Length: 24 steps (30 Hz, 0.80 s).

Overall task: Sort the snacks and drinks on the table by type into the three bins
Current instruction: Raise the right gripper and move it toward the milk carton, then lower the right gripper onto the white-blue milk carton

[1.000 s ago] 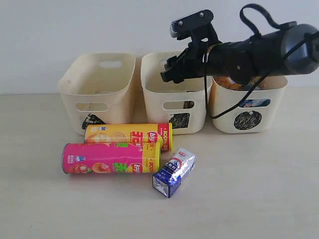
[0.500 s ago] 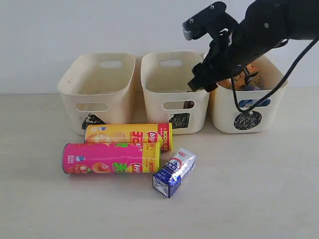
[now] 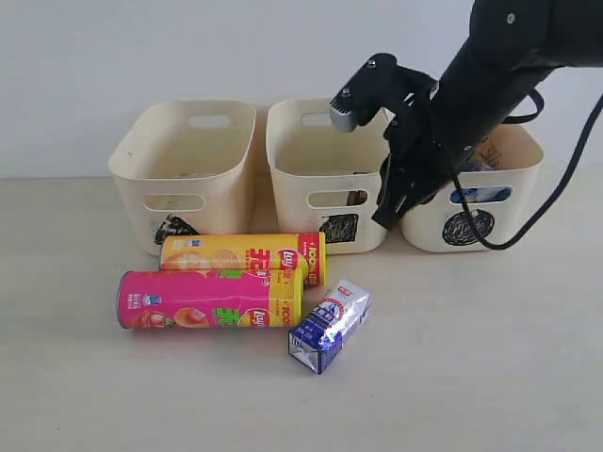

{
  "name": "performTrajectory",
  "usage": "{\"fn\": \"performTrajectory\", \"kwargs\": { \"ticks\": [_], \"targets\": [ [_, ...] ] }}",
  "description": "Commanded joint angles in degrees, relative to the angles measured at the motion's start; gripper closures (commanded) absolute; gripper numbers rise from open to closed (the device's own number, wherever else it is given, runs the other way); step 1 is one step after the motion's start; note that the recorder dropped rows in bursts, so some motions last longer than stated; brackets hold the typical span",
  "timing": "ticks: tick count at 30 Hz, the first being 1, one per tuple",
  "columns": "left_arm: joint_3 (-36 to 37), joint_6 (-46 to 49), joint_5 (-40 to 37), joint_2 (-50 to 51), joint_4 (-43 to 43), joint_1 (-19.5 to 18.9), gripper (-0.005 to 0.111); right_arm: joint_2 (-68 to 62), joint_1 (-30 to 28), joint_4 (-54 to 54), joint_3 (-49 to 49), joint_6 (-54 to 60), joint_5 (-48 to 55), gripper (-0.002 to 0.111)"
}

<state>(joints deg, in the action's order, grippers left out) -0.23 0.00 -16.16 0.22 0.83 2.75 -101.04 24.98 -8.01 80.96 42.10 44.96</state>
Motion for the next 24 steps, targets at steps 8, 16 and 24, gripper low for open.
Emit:
{"fn": "performTrajectory", "kwargs": {
  "ticks": [8, 16, 24],
  "targets": [
    [0.2, 0.4, 0.3, -0.2, 0.1, -0.1, 0.103, 0.4, -0.3, -11.7, 0.4, 49.6, 15.8, 0.107],
    [0.2, 0.4, 0.3, -0.2, 0.1, -0.1, 0.103, -2.1, -0.3, -16.7, 0.4, 56.0, 13.1, 0.058],
    [0.2, 0.4, 0.1, -0.2, 0.1, -0.1, 0.103, -7.5, -0.3, -17.2, 0.4, 57.7, 9.5, 0.039]
  ]
}}
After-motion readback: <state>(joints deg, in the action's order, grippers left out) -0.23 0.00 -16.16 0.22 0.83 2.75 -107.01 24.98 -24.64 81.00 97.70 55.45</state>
